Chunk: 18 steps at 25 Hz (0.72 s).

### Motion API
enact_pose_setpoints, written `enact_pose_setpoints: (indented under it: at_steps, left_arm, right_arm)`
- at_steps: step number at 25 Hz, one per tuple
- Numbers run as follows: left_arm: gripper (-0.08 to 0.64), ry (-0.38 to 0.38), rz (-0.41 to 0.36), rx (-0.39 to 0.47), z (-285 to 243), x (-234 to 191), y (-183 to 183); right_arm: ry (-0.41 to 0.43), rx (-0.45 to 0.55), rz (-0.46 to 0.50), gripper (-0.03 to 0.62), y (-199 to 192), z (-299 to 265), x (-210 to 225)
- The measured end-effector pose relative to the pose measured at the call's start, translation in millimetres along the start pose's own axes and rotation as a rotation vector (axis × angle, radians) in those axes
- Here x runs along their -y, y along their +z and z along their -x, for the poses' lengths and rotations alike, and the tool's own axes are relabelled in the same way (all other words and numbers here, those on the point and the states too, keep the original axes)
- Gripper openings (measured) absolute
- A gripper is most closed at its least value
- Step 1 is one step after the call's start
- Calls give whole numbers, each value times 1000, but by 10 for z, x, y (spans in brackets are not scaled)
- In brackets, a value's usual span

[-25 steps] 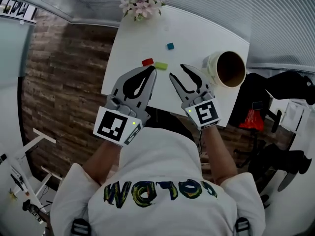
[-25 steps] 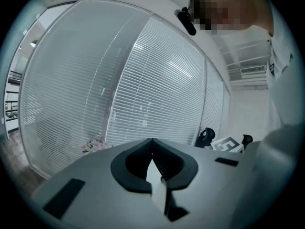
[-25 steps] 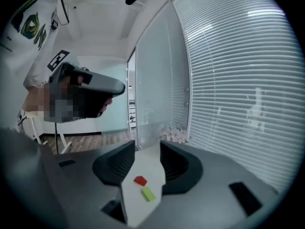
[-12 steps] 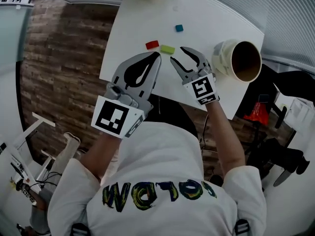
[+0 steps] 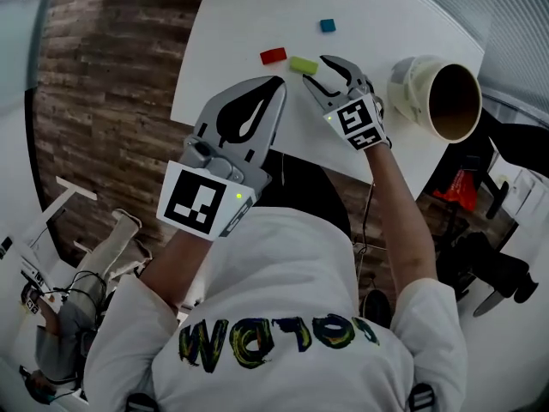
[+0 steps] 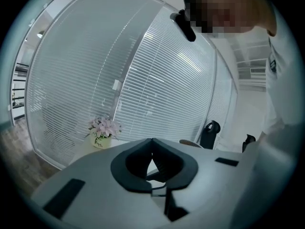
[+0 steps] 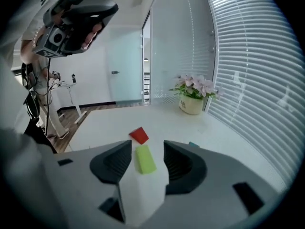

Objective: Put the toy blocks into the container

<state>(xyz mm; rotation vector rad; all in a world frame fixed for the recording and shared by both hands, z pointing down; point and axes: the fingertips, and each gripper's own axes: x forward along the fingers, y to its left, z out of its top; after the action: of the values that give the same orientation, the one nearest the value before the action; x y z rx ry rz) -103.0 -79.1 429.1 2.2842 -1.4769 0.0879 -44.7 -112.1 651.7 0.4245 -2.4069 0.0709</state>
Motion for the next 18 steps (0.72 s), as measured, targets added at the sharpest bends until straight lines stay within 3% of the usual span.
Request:
enact_pose_setpoints:
  at_steps: [10, 18]
  left_arm:
    - [12, 15, 41, -43, -41, -167, -331]
    - [12, 18, 67, -62, -67, -241, -480]
  right_arm:
    - [56, -96, 58, 219, -347, -390, -49]
    - [94, -94, 40, 218, -440, -500, -84]
